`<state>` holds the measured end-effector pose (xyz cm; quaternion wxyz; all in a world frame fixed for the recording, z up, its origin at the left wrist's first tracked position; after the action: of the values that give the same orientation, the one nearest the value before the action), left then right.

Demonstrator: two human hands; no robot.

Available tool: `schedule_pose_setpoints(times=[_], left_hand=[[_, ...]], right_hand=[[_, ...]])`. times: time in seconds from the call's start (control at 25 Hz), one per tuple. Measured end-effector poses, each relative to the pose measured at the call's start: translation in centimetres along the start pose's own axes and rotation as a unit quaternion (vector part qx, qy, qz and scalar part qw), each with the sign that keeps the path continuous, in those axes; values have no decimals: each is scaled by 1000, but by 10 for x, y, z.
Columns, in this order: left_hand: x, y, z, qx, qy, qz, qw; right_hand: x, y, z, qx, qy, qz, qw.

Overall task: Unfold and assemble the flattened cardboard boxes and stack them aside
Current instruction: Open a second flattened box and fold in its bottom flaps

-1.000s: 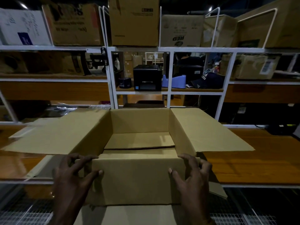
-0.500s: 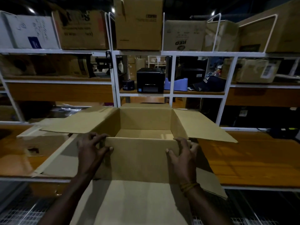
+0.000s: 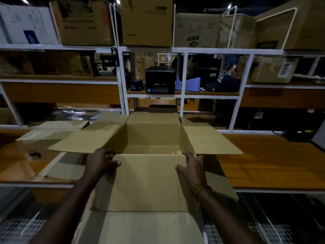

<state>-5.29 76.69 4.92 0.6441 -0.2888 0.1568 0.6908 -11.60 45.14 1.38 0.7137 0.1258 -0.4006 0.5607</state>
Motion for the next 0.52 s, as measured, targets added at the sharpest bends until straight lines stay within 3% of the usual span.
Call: schedule_pose_setpoints(times=[0.32,0.52], left_hand=[[8,23,-8,-7,-16,3,1000],[12,17,-6,30,-44,33,998]], right_hand=[[-14,23,-7,30,47,0,998],[-9,20,-1,55,88,-15,994]])
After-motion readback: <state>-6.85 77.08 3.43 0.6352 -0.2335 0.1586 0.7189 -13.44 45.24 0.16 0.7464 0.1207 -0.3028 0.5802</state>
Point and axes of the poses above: each hand's wrist, its own y-axis away from the middle knuckle, its own z-axis out of the back of the hand, x = y × z, the point moved 4 cm from there along -y, towards the middle knuckle, and after that the axes turned 8 degrees about z, right-handed, at the moved point
